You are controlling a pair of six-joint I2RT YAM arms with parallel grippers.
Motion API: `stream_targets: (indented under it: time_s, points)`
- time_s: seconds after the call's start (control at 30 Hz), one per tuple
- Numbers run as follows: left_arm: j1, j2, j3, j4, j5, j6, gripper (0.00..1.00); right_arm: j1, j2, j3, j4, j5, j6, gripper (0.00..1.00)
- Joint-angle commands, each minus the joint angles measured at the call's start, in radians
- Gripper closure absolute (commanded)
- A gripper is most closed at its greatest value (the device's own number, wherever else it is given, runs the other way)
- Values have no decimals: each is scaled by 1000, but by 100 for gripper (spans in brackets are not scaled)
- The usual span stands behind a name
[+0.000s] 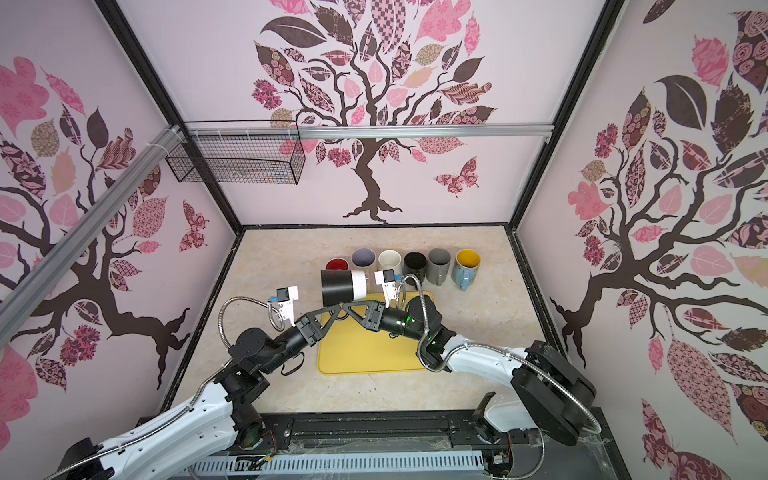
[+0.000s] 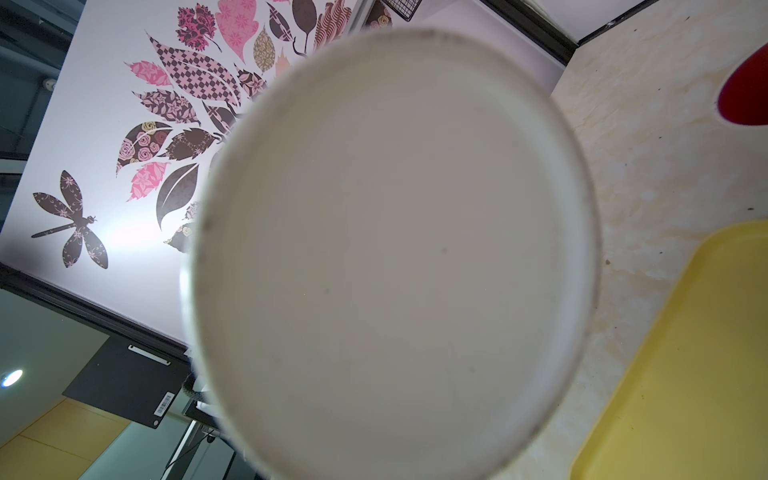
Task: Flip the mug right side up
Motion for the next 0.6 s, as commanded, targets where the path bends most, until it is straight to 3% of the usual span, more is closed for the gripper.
stream_targets:
  time_s: [0.0, 0.07, 0.17, 0.4, 0.57]
  points:
    - [22, 3, 38, 26, -47, 37, 100, 30, -2, 55, 121, -84, 1, 93]
    - [22, -14, 48, -11, -56, 61, 100, 30, -22, 65, 53, -75, -30, 66]
    - [24, -56, 74, -105, -91, 114, 100, 30, -67, 69, -69, -47, -91, 46]
    - [48, -128, 207, -456, -234, 259, 100, 31, -211, -4, -271, 52, -195, 38]
    - [95, -13, 421, -813, -373, 400, 100, 30, -295, -15, -537, 161, -260, 37]
